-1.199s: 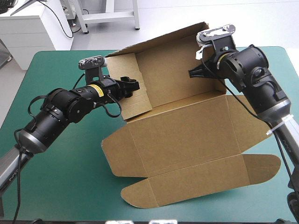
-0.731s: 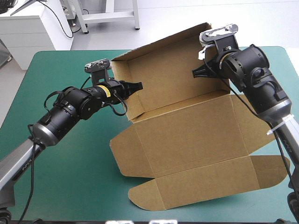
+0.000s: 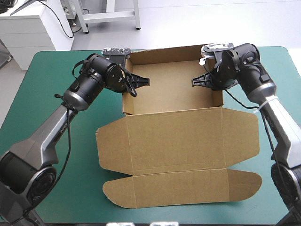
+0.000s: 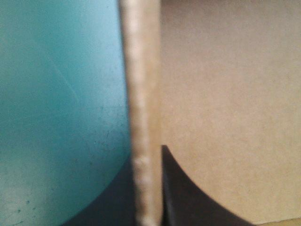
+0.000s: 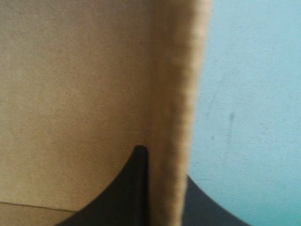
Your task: Fold the box
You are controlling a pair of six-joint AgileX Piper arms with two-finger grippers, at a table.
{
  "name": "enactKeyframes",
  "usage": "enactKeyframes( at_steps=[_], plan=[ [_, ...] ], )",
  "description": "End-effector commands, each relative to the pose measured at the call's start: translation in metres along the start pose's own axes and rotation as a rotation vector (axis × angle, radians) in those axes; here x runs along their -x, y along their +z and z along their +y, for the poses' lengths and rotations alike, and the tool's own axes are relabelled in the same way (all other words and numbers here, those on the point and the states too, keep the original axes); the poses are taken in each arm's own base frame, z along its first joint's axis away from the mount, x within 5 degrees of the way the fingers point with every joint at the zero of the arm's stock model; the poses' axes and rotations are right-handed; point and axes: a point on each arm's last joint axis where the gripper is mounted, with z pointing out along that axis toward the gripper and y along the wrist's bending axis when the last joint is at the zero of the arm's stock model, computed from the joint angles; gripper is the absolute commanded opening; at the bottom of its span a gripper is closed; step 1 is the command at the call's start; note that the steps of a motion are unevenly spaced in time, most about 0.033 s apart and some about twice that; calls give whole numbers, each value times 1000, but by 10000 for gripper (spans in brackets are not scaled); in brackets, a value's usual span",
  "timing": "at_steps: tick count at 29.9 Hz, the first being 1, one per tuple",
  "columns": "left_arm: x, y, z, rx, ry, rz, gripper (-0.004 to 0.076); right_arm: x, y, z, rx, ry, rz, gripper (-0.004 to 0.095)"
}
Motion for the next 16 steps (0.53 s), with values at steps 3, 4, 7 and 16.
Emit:
enactKeyframes(
  at_steps=[3, 4, 7, 16],
  plan=[
    [1, 3, -2, 50, 55, 104, -8, 1, -11, 5, 128, -20, -10, -21],
    [0, 7, -4, 33, 75, 120, -8, 0, -7, 5, 126, -21, 4, -21],
    [-3, 18, -10, -4, 62, 162, -8, -6, 4, 6, 126, -34, 46, -21],
    [-6, 40, -11, 13, 66, 205, -8, -32, 41, -6, 91, -22, 201, -21]
  ],
)
